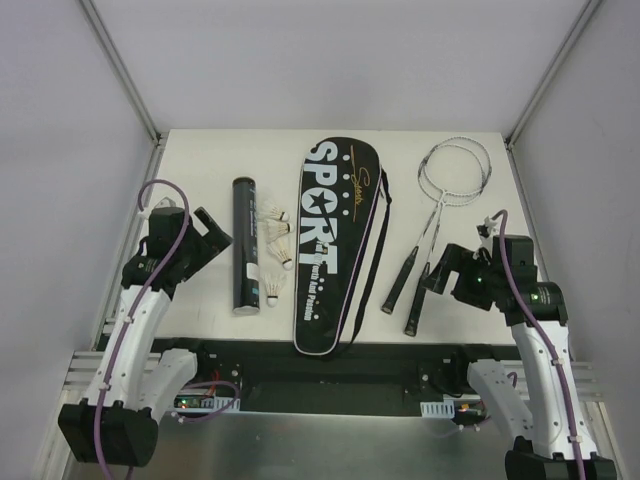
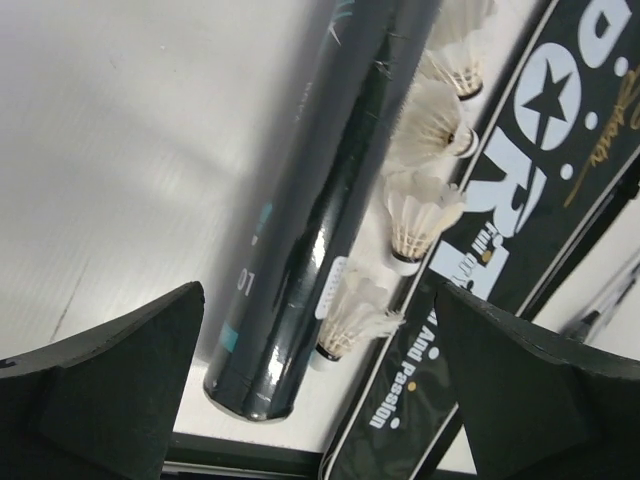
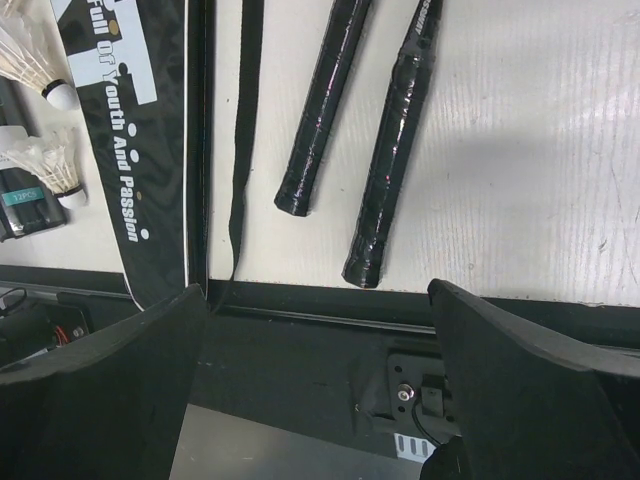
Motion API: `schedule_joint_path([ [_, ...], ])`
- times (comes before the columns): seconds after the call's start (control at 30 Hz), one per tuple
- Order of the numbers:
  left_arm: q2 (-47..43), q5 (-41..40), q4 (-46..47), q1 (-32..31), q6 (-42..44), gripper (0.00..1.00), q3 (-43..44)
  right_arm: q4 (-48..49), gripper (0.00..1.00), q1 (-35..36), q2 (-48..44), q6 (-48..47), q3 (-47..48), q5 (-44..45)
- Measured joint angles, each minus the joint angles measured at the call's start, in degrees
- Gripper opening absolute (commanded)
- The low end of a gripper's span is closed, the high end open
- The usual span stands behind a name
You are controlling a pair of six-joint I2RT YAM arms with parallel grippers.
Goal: Pack up the badminton gear
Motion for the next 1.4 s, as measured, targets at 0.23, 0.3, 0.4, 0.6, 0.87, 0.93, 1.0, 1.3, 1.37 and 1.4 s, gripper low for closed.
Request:
schedule_joint_path([
  [0.23,14.08,-1.68,-0.42,0.0,5.77,0.99,7.34,-0.68,0.96,0.46,3.28,-1.86,3.32,-0.68],
  [0.3,20.48,-1.27,-0.17,0.0,8.74,0.99,10.4,-0.48,0.96,0.79,4.17,-2.36,3.87,-2.16],
  [0.4,29.53,-0.59,-0.31,0.0,13.03,0.99,14.73,-0.44,0.96,1.55,5.25,-2.73,3.87,-4.96],
  [0.6,46.45,2.99,-0.04,0.0,18.03,0.94,26.51,-0.48,0.96,3.26,6.1,-3.45,3.89,-9.18],
  [0.87,61.26,5.4,0.48,0.0,20.74,0.89,38.53,-1.64,0.96,3.41,6.4,-4.31,5.51,-9.49],
  [0.93,63.49,5.53,0.39,0.0,20.98,0.9,40.57,-2.32,0.96,3.45,6.36,-4.37,5.66,-9.44],
  [1.0,65.07,5.64,0.52,-0.07,21.29,0.91,41.83,-2.91,0.96,3.45,6.36,-4.42,5.7,-9.4],
  [1.3,72.19,3.78,0.37,-2.93,23.32,0.84,46.51,-5.01,0.96,3.48,5.77,-4.42,5.7,-8.92],
  [1.37,73.2,2.67,0.2,-3.98,24.13,0.78,47.15,-5.73,0.96,3.54,5.57,-4.42,5.7,-8.74],
  [1.4,73.44,1.75,0.11,-4.31,24.65,0.76,47.36,-6.1,0.96,3.54,5.51,-4.42,5.7,-8.61],
])
